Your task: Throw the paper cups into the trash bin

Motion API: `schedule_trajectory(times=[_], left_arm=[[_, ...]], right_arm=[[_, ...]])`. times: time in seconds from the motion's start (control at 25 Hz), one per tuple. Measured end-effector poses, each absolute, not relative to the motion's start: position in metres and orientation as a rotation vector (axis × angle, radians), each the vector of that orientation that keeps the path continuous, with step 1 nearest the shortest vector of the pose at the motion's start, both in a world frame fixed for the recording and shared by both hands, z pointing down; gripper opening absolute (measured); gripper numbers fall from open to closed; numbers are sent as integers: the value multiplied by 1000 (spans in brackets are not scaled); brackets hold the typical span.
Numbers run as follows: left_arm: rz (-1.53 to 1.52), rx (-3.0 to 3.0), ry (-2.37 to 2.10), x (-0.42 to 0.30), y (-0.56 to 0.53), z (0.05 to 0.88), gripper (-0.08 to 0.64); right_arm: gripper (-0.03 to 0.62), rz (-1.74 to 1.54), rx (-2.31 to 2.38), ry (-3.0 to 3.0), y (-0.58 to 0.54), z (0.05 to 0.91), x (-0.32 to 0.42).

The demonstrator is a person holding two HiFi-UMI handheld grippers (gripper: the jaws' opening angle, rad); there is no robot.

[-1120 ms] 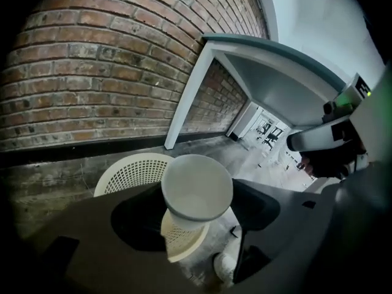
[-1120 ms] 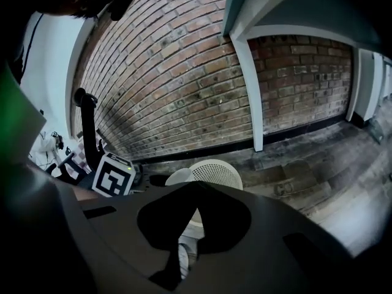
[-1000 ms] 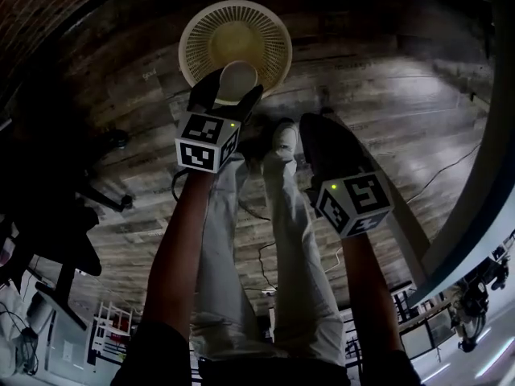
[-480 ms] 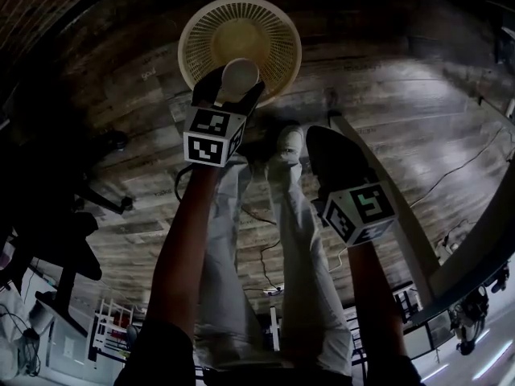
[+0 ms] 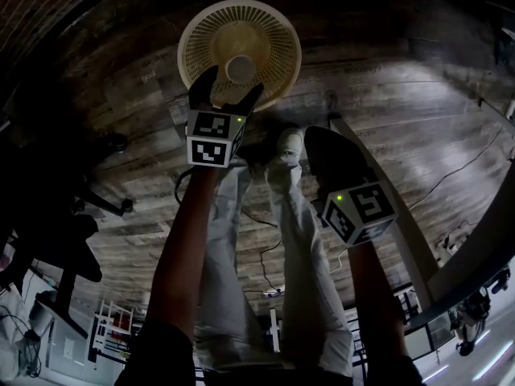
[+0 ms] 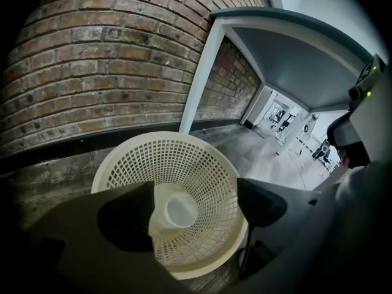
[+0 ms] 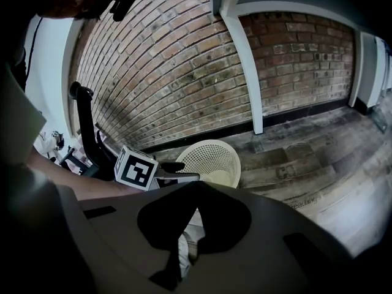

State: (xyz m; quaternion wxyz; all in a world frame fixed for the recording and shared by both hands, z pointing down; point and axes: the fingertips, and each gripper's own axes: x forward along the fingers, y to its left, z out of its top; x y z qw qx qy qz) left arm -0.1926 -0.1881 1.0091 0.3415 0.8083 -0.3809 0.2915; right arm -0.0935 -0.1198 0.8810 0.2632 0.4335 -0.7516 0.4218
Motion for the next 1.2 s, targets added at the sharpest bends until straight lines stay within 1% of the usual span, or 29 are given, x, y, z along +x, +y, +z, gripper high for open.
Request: schedule_trajectory(times=[0.04, 0.08, 0.44, 0.52, 0.76, 1.04, 1.2], left_arm=[[750, 2102, -996, -193, -189, 1009, 434], [741, 2101, -992, -193, -190, 1008, 439], [712, 2112, -908, -190, -178, 982, 430], [697, 2117, -899, -192, -175, 966, 393], [658, 2176, -932, -203, -176, 898, 238], [661, 2248, -985, -200, -159, 810, 114], [629, 2272, -1030, -196, -156, 757, 68]], right_arm=[[-4, 1140, 1171, -2034, -120, 881, -94], [-5, 1138, 1169, -2036, -120, 881, -94], [-5, 1121, 1158, -2069, -117, 864, -101], [-5, 1109, 1153, -2085, -117, 853, -105], [-5, 1059, 1154, -2147, -127, 805, -115], [-5, 998, 1106, -2206, -114, 741, -122], [-5, 1001, 1081, -2229, -112, 698, -122]])
